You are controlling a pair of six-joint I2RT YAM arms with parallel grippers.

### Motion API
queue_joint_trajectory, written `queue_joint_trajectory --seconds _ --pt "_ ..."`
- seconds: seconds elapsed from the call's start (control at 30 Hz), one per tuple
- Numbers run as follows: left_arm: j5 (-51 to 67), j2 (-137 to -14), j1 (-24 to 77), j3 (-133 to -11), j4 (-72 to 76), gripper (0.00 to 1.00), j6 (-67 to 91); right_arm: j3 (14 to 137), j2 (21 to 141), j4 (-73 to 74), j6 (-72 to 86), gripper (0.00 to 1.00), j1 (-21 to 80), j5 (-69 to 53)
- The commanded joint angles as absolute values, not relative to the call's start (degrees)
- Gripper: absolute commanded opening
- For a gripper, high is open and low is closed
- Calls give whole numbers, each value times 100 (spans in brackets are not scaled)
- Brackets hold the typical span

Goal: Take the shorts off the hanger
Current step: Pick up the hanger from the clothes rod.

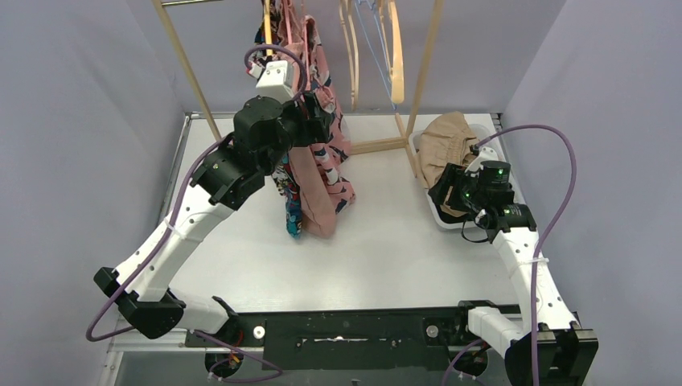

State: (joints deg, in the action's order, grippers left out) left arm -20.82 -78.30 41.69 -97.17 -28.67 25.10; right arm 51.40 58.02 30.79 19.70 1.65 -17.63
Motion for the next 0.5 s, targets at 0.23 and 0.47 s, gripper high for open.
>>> queue_joint_trajectory --seconds 0.23,0.47 --pt "-3439 -8146 4157 -10299 -2600 49 1875 5396 5860 3089 1621 64 170 -1462" --pt "-3390 -8206 4165 -10330 -2474 26 1847 5384 5867 3206 1507 65 151 -1335"
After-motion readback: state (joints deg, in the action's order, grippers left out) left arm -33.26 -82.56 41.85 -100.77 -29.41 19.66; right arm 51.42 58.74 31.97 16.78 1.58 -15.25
